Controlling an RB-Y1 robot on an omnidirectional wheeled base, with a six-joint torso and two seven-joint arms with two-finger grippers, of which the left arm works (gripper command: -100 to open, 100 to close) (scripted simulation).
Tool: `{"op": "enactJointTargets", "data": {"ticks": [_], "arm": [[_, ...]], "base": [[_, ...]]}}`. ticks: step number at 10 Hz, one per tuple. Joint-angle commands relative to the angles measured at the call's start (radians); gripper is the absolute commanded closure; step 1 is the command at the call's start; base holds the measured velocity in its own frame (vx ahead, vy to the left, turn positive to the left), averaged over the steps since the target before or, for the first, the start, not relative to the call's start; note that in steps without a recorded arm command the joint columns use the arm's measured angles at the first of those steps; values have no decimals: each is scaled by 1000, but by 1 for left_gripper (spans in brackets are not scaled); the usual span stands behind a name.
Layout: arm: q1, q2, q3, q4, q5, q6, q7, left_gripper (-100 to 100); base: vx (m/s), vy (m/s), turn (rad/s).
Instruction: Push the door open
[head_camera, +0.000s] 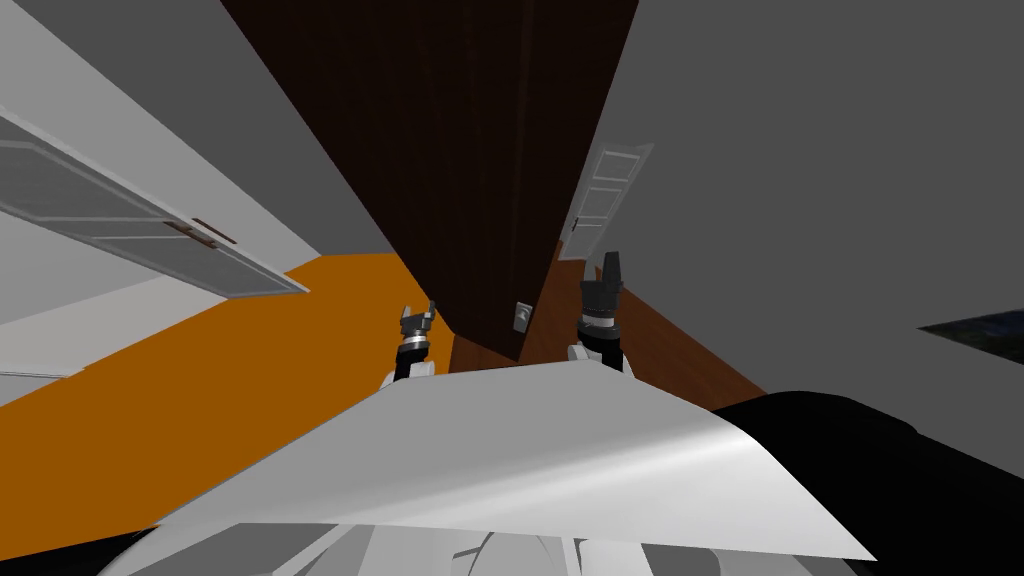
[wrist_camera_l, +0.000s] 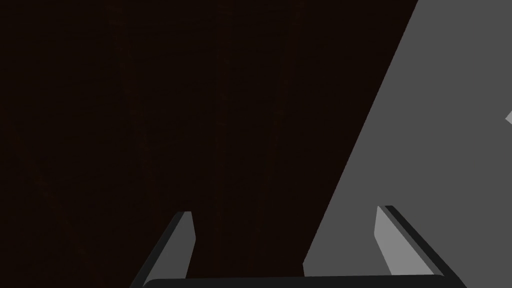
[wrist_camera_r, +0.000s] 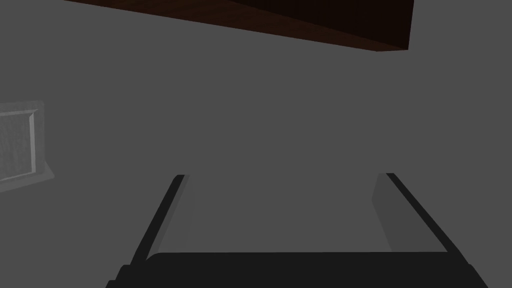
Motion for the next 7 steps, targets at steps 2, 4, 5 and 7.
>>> {"op": "enactJointTargets", "data": {"ticks": [2, 4, 5, 7], "arm": [[-10, 0, 9, 11, 77, 25, 40, -100], [-19, 1, 15, 18, 130, 41, 63, -100], [-19, 1, 15, 18, 140, 41, 63, -100], [-27, 2, 21, 25, 188, 57, 87, -100]], "base": [[1, 27, -64], [3, 22, -57], [1, 20, -54], [4, 20, -74]]}}
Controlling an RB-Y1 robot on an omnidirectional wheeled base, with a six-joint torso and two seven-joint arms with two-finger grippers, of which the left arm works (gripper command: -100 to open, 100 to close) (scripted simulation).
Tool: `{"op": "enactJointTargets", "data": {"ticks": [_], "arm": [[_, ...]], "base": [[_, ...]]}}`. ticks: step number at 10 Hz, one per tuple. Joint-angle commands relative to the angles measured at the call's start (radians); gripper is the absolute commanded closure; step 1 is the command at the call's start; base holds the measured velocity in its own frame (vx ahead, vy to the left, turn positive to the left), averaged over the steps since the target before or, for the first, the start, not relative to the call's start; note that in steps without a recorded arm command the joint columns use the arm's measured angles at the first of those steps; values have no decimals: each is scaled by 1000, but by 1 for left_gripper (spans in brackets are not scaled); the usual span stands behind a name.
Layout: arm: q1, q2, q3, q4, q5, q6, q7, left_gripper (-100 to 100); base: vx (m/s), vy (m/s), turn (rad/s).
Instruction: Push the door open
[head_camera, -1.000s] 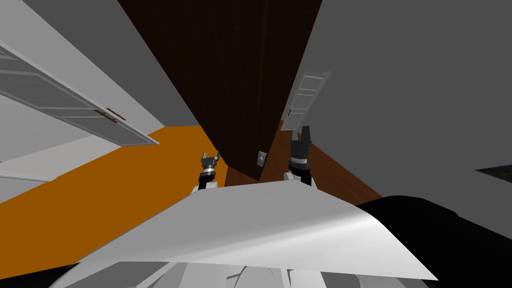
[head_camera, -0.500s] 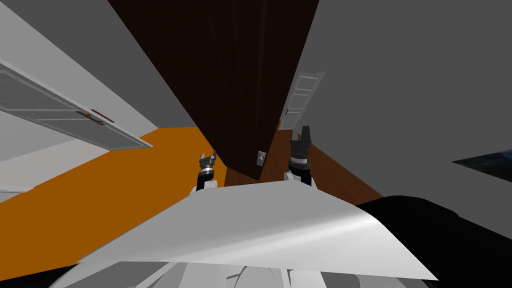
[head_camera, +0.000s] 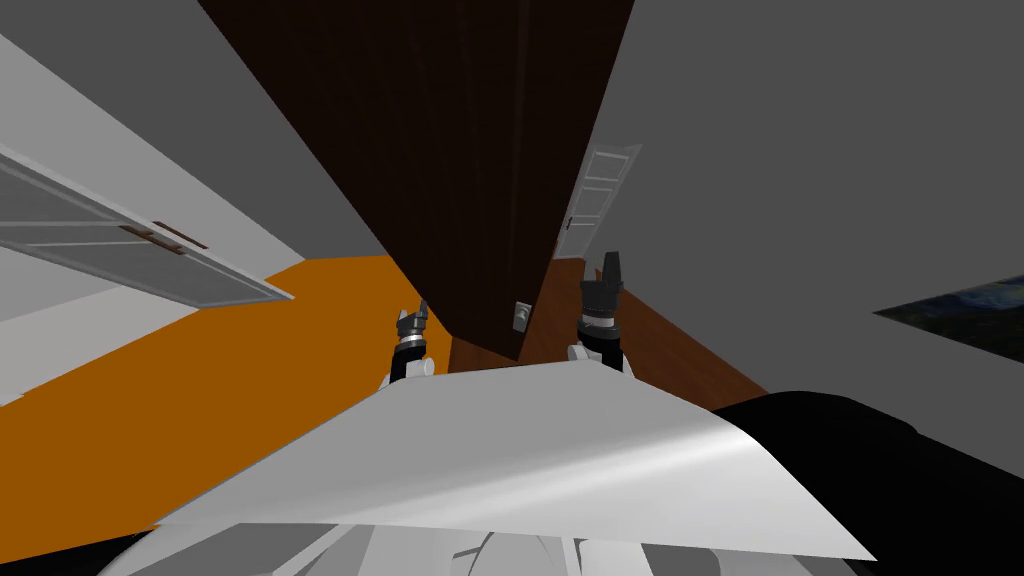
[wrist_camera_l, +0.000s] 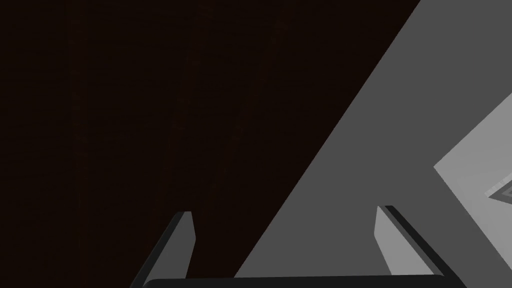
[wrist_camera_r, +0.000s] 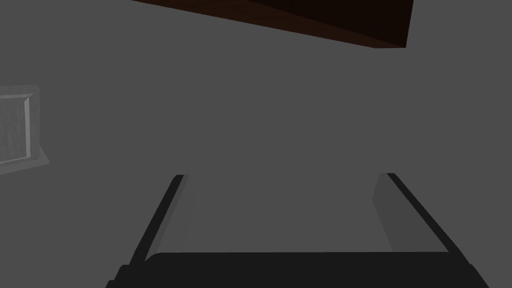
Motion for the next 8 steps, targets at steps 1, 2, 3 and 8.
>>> {"op": "enactJointTargets", "data": {"ticks": [1, 2, 3, 8], "arm": [[-12, 2, 8, 10, 50, 19, 27, -100], [-12, 2, 8, 10, 58, 19, 27, -100], [-20, 3, 14, 17, 97, 35, 51, -100], [-37, 4, 26, 32, 203, 68, 99, -100]], "base": [[1, 25, -80], [2, 21, -49], [3, 23, -104], [0, 21, -62]]}}
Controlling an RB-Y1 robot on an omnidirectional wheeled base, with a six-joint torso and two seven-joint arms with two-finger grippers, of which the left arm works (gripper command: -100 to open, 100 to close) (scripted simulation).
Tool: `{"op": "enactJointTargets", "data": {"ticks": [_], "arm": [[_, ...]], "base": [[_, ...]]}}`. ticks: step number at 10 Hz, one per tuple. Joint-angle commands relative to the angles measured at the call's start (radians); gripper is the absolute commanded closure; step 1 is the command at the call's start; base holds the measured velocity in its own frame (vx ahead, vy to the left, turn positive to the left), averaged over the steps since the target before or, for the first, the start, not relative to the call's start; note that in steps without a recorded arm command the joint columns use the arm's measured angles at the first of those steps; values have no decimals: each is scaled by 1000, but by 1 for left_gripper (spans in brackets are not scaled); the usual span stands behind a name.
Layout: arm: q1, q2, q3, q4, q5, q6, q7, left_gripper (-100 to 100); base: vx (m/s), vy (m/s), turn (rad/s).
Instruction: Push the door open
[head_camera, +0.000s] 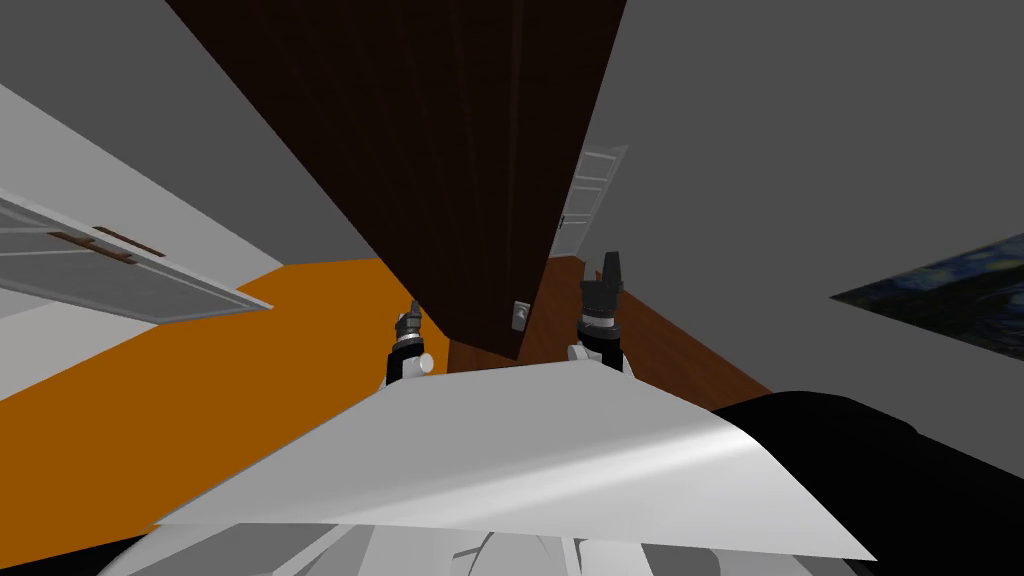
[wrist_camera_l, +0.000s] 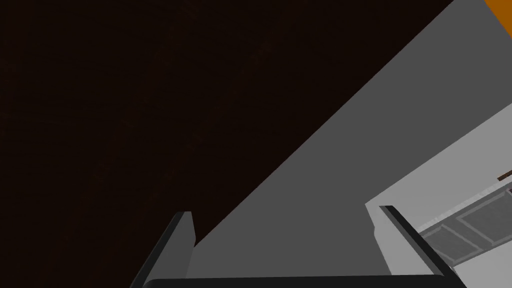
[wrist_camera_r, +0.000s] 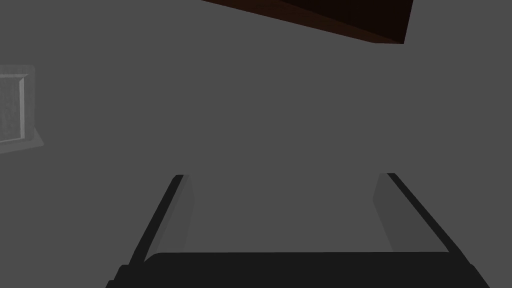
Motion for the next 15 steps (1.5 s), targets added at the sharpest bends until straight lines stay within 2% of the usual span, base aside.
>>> {"op": "enactJointTargets", "data": {"ticks": [1, 2, 3, 4, 5, 6, 7, 8, 9, 10, 11, 12, 13, 14, 15], "arm": [[-9, 2, 8, 7, 50, 20, 30, -100], [-9, 2, 8, 7, 60, 20, 30, -100], [-17, 2, 14, 15, 99, 37, 54, -100], [-17, 2, 14, 15, 110, 37, 54, -100], [-26, 2, 20, 22, 149, 53, 79, -100], [-26, 2, 20, 22, 159, 53, 79, -100], [-34, 3, 27, 29, 198, 70, 103, -100], [-34, 3, 27, 29, 208, 70, 103, -100], [-43, 3, 33, 37, 247, 87, 128, -100], [-43, 3, 33, 37, 258, 87, 128, -100], [-51, 3, 40, 44, 296, 103, 152, -100], [-51, 3, 40, 44, 307, 103, 152, -100], [-60, 3, 46, 51, 346, 120, 177, -100], [-60, 3, 46, 51, 356, 120, 177, -100], [-69, 3, 52, 59, 396, 137, 202, -100]], "base": [[-1, 26, -73], [-3, 21, -47], [-3, 21, -105], [-3, 20, -51], [-3, 19, -93], [-2, 19, -44], [0, 19, -93], [-2, 19, -44], [-4, 22, -87], [-5, 20, -54], [-3, 20, -87], [-3, 18, -50], [-4, 23, -90], [-4, 23, -52], [-7, 20, -89]]}}
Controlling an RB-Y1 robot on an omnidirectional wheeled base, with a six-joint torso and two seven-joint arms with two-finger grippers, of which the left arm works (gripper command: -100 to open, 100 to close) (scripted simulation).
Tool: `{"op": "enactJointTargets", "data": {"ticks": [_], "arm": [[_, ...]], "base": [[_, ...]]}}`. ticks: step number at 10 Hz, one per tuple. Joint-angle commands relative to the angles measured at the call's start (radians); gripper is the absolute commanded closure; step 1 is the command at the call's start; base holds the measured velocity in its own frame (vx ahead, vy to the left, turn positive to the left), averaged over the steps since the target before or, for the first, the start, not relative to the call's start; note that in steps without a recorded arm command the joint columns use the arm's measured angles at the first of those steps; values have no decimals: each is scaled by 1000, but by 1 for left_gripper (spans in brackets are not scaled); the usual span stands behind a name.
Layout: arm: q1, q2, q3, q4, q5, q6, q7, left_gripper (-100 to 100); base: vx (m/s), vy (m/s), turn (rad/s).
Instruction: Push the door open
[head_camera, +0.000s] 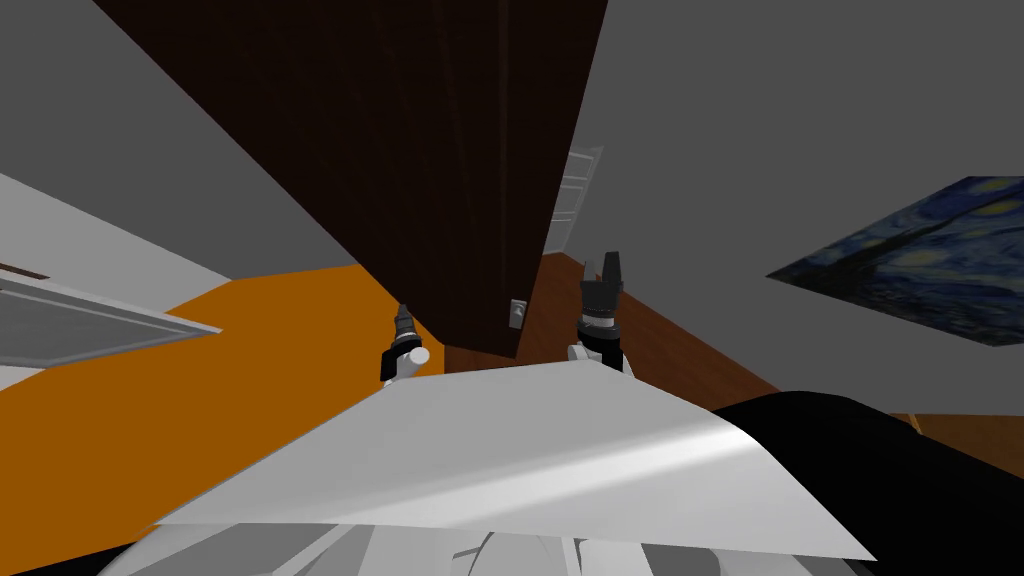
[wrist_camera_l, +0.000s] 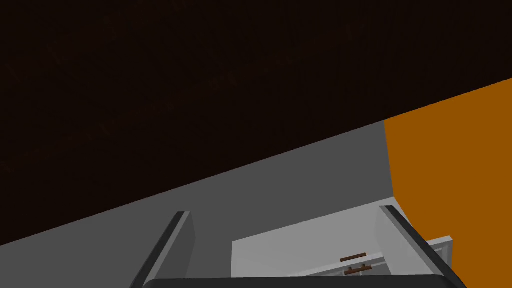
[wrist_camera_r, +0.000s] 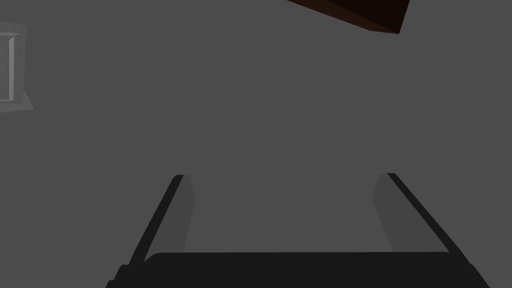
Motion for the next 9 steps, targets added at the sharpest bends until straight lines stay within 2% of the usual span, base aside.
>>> {"op": "enactJointTargets", "data": {"ticks": [1, 2, 3, 4, 5, 6, 7, 8, 9], "arm": [[-4, -4, 5, 0, 31, 12, 11, -100], [-13, -4, 11, 7, 70, 28, 36, -100], [-13, -4, 11, 7, 80, 28, 36, -100], [-21, -5, 17, 14, 119, 45, 60, -100], [-21, -5, 17, 14, 129, 45, 60, -100], [-30, -6, 24, 22, 169, 62, 85, -100], [-30, -6, 24, 22, 179, 62, 85, -100], [-38, -6, 30, 29, 218, 79, 109, -100], [-38, -6, 30, 29, 228, 79, 109, -100]], "base": [[-4, 17, -51], [-6, 17, -86], [-7, 16, -56], [-8, 18, -91], [-6, 16, -48], [-8, 16, -111], [-7, 17, -42], [-7, 19, -81], [-5, 16, -51]]}}
